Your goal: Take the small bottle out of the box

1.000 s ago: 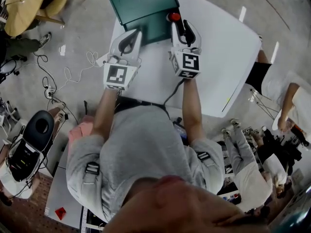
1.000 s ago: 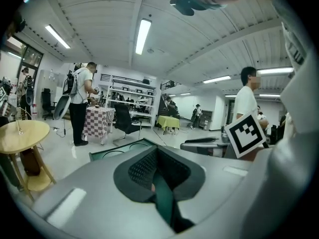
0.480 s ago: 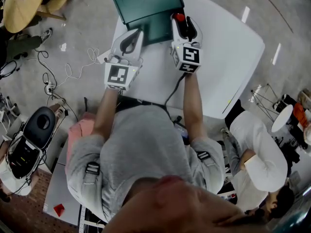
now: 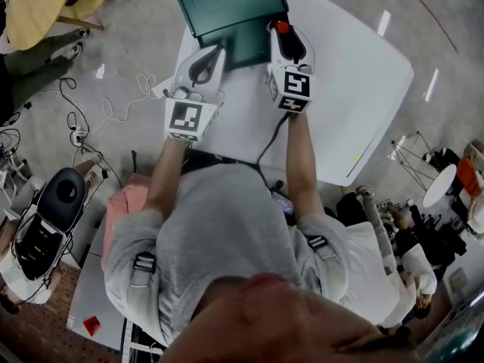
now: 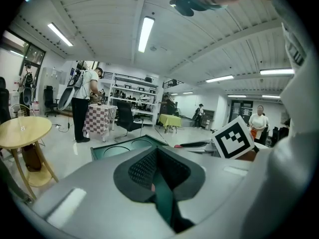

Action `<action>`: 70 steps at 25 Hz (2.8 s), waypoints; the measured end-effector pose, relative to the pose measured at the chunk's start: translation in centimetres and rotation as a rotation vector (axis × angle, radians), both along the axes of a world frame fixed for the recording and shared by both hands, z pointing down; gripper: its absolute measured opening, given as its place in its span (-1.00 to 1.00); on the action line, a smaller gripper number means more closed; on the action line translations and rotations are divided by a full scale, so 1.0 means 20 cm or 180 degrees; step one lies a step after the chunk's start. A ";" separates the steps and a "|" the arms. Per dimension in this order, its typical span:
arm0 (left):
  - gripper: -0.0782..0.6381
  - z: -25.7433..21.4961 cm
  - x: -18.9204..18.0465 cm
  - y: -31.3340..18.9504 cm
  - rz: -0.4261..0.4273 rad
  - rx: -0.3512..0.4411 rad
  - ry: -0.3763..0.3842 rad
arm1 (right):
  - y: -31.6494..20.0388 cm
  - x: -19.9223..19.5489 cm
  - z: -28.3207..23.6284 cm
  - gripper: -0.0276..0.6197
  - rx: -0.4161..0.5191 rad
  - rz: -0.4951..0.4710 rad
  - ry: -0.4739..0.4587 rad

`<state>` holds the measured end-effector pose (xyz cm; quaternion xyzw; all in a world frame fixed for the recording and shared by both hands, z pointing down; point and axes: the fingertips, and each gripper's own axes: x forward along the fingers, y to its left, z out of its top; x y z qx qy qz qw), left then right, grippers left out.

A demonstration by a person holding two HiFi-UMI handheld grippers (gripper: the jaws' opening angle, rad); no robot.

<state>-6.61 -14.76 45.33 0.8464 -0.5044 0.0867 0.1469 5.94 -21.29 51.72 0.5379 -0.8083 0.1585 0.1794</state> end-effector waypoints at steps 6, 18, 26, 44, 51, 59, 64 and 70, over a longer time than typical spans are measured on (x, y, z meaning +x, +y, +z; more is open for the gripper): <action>-0.75 0.01 0.00 0.00 -0.0005 -0.0005 0.0016 | 0.00 0.00 0.02 -0.51 0.0006 -0.0006 0.0021; -0.75 0.00 -0.01 0.01 -0.0017 0.0034 -0.0029 | 0.00 0.00 -0.03 -0.52 0.0092 -0.0013 -0.0005; -0.75 -0.06 0.00 0.04 0.0029 0.0141 -0.0084 | 0.03 0.00 -0.14 -0.52 0.0184 -0.0005 -0.0002; -0.75 -0.20 0.03 0.15 0.0244 0.0358 -0.0057 | 0.22 0.08 -0.41 -0.52 0.0456 0.0225 -0.0004; -0.75 -0.21 0.06 0.22 0.0393 0.0408 -0.0047 | 0.34 0.13 -0.45 -0.51 0.0534 0.0382 0.0014; -0.75 -0.26 0.14 0.34 0.0577 0.0450 -0.0040 | 0.53 0.23 -0.53 -0.52 0.0612 0.0571 0.0051; -0.75 -0.26 0.23 0.40 0.0690 0.0448 -0.0031 | 0.63 0.33 -0.54 -0.51 0.0619 0.0706 0.0084; -0.75 -0.25 0.32 0.45 0.0878 0.0454 -0.0031 | 0.74 0.45 -0.54 -0.51 0.0626 0.0916 0.0107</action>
